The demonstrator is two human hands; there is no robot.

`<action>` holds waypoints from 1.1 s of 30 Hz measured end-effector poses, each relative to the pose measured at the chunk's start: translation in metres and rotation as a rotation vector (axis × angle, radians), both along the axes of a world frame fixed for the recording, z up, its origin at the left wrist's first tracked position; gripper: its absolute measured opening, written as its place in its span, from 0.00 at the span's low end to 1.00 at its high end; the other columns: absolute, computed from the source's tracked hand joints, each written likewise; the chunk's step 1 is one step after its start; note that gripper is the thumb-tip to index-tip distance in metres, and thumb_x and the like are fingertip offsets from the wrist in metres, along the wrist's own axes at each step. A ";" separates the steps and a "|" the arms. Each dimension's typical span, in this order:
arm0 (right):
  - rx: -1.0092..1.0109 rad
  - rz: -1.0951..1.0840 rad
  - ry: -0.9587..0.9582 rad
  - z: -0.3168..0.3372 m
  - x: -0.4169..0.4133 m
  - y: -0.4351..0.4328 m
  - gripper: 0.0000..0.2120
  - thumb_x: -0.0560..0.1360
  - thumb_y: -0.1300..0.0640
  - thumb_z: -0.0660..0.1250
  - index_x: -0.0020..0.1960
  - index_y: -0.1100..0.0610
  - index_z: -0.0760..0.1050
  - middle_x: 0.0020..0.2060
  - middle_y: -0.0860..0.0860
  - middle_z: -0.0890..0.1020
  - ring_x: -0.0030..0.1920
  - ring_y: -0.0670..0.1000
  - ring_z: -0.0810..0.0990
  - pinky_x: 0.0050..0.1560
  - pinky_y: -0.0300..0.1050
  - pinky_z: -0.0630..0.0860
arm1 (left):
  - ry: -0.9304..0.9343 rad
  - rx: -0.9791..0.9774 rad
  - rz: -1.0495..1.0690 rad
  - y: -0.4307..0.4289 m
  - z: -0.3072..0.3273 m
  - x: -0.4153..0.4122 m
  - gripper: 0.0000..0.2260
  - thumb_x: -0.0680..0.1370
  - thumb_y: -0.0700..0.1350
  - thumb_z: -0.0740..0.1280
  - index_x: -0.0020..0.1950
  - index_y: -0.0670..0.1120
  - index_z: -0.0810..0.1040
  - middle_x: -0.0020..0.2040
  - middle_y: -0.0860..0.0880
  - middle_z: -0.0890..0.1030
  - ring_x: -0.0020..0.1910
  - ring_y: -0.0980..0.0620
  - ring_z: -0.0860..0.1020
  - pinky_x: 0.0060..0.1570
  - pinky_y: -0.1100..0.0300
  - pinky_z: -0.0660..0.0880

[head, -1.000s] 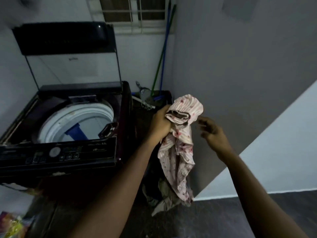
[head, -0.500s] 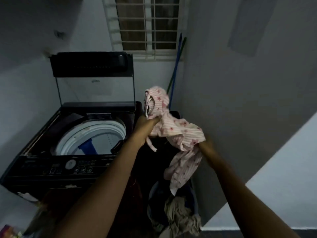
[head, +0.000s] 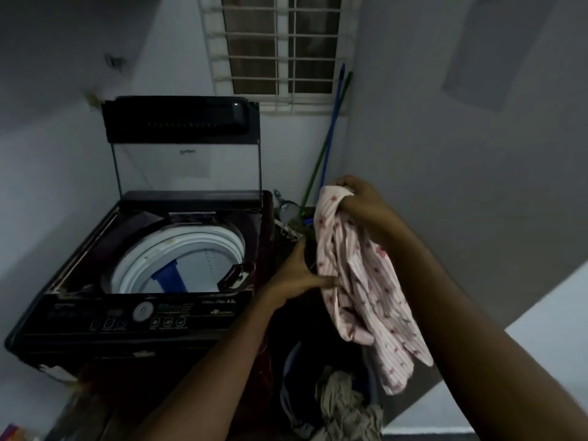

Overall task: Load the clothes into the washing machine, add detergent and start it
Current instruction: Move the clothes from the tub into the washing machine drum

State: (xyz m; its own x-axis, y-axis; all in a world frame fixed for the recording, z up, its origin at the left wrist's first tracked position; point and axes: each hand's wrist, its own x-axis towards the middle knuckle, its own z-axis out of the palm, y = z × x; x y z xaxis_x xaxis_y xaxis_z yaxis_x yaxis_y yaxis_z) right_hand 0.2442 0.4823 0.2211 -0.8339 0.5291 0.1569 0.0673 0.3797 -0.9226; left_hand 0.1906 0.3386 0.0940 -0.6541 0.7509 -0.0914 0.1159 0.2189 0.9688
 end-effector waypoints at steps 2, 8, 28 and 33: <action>-0.219 0.003 0.109 0.018 -0.006 -0.010 0.04 0.76 0.66 0.66 0.48 0.58 0.78 0.30 0.47 0.80 0.27 0.39 0.76 0.31 0.32 0.73 | -0.099 0.102 0.051 0.007 -0.015 0.022 0.54 0.52 0.57 0.85 0.74 0.44 0.67 0.68 0.50 0.76 0.67 0.54 0.74 0.64 0.62 0.73; -0.516 0.003 0.245 0.055 -0.017 -0.025 0.08 0.75 0.69 0.65 0.48 0.59 0.79 0.29 0.50 0.82 0.28 0.46 0.80 0.31 0.36 0.78 | -0.266 0.130 0.377 0.018 -0.008 0.034 0.36 0.53 0.55 0.84 0.58 0.47 0.80 0.54 0.48 0.84 0.50 0.50 0.84 0.49 0.49 0.82; -0.016 0.300 -0.118 -0.095 -0.009 0.024 0.61 0.59 0.63 0.82 0.77 0.50 0.45 0.72 0.40 0.58 0.71 0.38 0.61 0.70 0.35 0.60 | 0.046 -0.012 0.530 0.040 0.089 -0.070 0.21 0.74 0.56 0.62 0.60 0.45 0.81 0.59 0.41 0.82 0.58 0.42 0.80 0.61 0.46 0.76; -0.170 0.144 0.181 -0.099 -0.052 -0.013 0.42 0.63 0.53 0.78 0.72 0.56 0.63 0.59 0.36 0.73 0.55 0.29 0.75 0.52 0.24 0.71 | -0.115 0.255 0.523 0.029 0.104 -0.087 0.08 0.79 0.41 0.66 0.55 0.47 0.82 0.51 0.47 0.85 0.50 0.49 0.83 0.57 0.52 0.79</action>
State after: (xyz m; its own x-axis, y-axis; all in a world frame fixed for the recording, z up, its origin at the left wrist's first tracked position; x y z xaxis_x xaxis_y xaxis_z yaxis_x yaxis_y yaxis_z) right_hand 0.1922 0.4691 0.1217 -0.8687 0.4391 0.2294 -0.1478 0.2121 -0.9660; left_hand 0.1031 0.3678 0.1983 -0.9398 0.3392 -0.0422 -0.0530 -0.0227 0.9983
